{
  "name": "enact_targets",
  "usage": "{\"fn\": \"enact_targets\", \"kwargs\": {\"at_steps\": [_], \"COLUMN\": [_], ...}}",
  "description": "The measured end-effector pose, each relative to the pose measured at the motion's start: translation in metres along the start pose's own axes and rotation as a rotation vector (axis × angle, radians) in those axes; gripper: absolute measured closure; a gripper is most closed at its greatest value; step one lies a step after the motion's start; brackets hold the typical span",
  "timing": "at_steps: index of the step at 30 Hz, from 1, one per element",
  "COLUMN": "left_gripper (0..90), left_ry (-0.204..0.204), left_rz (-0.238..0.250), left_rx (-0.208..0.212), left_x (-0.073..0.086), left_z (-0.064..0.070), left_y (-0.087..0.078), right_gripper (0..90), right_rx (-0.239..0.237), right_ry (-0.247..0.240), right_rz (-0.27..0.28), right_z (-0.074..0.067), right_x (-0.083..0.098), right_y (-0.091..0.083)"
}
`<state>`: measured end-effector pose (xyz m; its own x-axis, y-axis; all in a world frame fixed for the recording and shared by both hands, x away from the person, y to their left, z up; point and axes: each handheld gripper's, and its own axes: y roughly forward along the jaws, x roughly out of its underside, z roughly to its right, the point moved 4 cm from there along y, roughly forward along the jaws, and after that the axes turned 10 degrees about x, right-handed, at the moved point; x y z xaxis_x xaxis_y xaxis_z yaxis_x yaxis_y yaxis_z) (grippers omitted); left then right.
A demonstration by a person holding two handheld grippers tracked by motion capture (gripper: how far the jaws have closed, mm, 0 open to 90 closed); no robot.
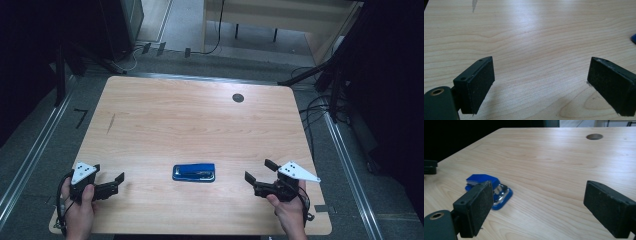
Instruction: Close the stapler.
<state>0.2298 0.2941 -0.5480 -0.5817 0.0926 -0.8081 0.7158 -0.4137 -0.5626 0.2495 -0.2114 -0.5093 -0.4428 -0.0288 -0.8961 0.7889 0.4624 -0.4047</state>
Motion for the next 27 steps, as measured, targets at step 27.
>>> {"fn": "enact_targets", "kwargs": {"at_steps": [27], "left_gripper": [7.6], "left_ry": [0.001], "left_rz": [-0.002], "left_rx": [-0.001], "left_x": [0.0], "left_z": [0.0], "left_y": [0.0], "right_gripper": [7.9], "right_rx": [0.136], "right_ry": [0.041], "right_rz": [-0.028], "right_z": [0.074], "right_x": [0.028], "right_y": [-0.045]}}
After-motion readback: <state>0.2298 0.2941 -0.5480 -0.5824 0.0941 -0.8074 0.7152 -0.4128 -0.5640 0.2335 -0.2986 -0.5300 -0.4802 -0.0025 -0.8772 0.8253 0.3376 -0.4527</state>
